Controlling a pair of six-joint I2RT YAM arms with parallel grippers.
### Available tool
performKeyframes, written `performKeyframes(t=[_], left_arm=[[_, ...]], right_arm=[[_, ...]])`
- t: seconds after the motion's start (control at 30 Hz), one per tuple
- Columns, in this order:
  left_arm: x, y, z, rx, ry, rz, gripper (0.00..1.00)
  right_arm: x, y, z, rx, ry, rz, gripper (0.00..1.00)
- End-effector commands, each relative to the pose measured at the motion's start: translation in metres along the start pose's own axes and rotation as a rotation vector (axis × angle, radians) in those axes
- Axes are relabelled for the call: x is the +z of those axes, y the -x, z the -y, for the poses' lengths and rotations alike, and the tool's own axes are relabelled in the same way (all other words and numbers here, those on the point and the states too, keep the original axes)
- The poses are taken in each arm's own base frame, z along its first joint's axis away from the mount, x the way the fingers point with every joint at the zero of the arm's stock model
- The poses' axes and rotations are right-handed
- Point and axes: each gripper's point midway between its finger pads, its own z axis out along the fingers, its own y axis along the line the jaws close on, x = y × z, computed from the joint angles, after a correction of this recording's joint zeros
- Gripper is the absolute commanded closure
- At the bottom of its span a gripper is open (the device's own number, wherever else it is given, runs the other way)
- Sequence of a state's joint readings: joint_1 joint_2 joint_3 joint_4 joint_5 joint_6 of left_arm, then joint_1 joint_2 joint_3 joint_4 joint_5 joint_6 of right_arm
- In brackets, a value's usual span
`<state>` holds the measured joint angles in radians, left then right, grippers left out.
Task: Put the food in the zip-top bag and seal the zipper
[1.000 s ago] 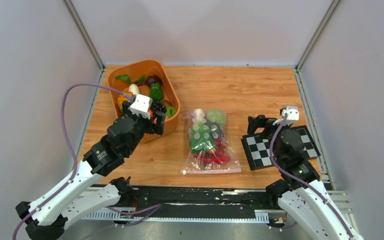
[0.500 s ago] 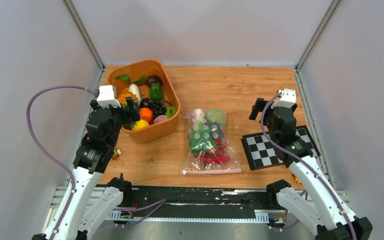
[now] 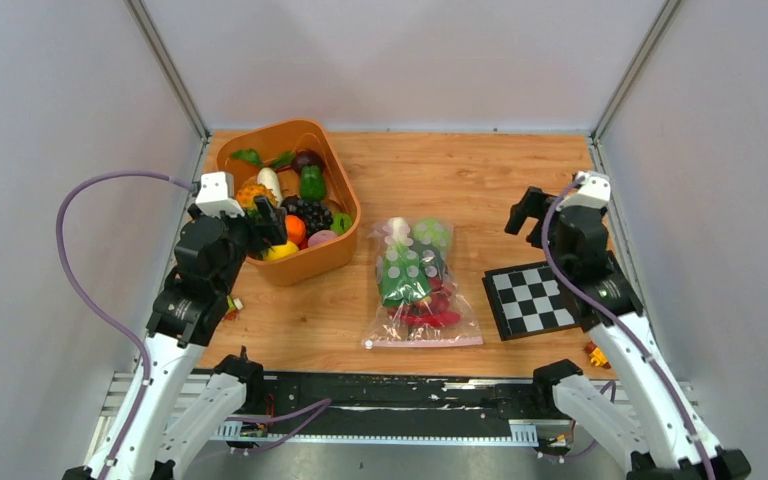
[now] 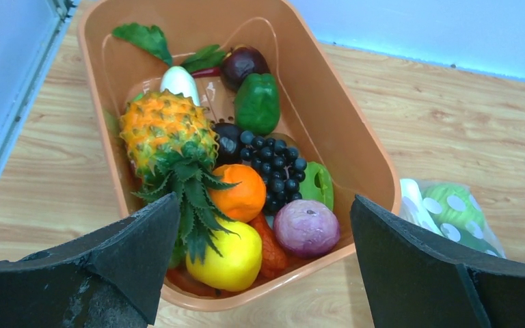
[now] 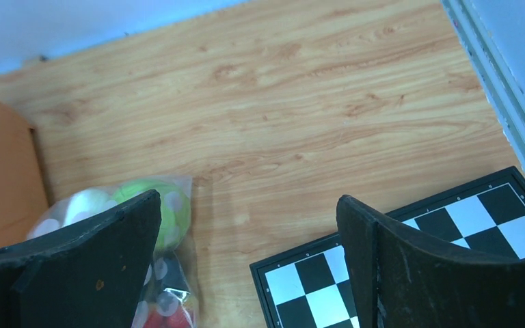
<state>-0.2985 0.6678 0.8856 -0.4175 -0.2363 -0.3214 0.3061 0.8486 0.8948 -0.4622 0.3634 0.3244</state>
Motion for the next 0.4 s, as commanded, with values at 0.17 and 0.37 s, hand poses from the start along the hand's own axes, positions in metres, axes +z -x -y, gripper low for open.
performKeyframes(t=[0.17, 0.37], left_arm=[[0.012, -0.003, 0.013, -0.036, -0.047, -0.023, 0.00], [0.016, -0.007, 0.015, -0.035, -0.056, -0.043, 0.00]], right_arm=[[-0.043, 0.054, -0.008, 0.074, 0.126, 0.240, 0.00], [-0.029, 0.042, -0.006, 0.080, 0.069, 0.156, 0.00]])
